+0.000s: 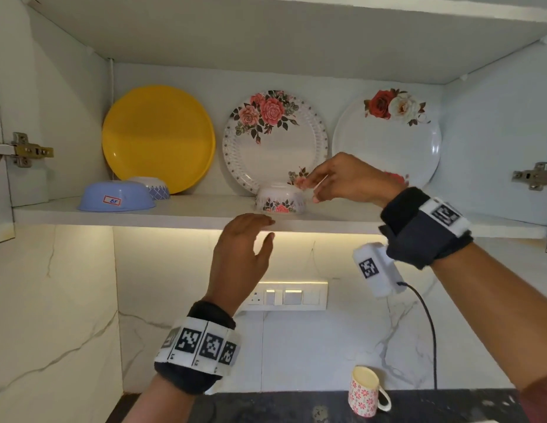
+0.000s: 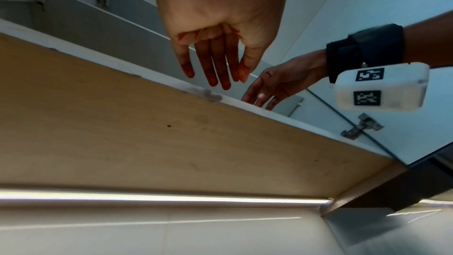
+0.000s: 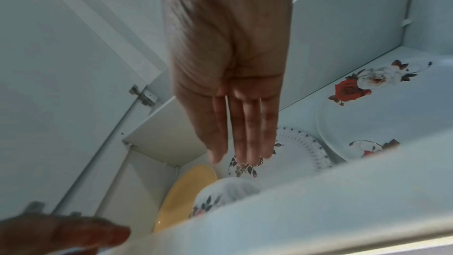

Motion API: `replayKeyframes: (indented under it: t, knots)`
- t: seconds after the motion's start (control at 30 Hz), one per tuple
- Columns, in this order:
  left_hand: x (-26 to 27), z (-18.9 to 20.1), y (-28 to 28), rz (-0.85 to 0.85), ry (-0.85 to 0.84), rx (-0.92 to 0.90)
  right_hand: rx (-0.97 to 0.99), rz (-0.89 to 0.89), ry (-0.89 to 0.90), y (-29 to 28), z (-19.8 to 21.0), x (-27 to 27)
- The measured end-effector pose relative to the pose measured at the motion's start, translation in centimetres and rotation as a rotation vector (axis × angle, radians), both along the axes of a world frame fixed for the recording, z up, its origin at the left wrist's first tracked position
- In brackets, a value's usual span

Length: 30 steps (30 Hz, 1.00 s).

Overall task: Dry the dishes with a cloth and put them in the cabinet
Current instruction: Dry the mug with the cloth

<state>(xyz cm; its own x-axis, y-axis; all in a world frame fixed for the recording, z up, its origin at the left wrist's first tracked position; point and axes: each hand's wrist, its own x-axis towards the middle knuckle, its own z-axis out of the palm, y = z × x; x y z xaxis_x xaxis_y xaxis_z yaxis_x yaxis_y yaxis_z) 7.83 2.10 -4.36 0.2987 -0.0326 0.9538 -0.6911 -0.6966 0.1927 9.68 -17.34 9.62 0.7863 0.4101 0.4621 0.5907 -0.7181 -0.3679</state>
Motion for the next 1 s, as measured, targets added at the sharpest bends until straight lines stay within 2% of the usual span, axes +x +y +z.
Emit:
replayKeyframes:
  t: [0.13,0.23,0.33,0.43,0.53,0.63,0.7,0.83,1.0]
  knots:
    - [-1.7,-2.8,-2.6,-0.198,0.125,-0.021,0.294,0.015,-0.138,-2.0,-5.3,-3.3]
    - [-2.1,-6.4,-4.3,-0.286,0.357,0.002,0.404,-0.016,-0.081,-4.0,-11.5,-4.5]
    - [-2.5,-11.7,-5.6,-0.327,0.663,0.077,0.252,-0.122,0.099,-5.5,-20.6,-5.0]
    - [-3.4,-19.1,-6.4,-0.372,0.916,0.199,0.109,-0.261,0.351,-7.2,-31.2,-6.2]
    - [-4.6,-27.3,-7.0,-0.334,1.169,0.359,-0.049,-0.371,0.603,-8.6,-40.7,-8.2]
    - [-5.6,-33.9,-7.2,-0.327,1.354,0.469,-0.257,-0.360,0.797,-9.2,-47.8,-9.8]
    - [-5.9,-36.9,-7.4,-0.326,1.446,0.486,-0.352,-0.249,0.882,-9.1,-51.5,-10.5]
    - [-5.8,-39.9,-7.6,-0.297,1.498,0.476,-0.557,-0.074,0.820,-8.7,-56.4,-10.5]
    - [-4.2,-41.2,-8.0,-0.309,1.514,0.460,-0.626,-0.017,0.624,-8.6,-59.0,-9.6]
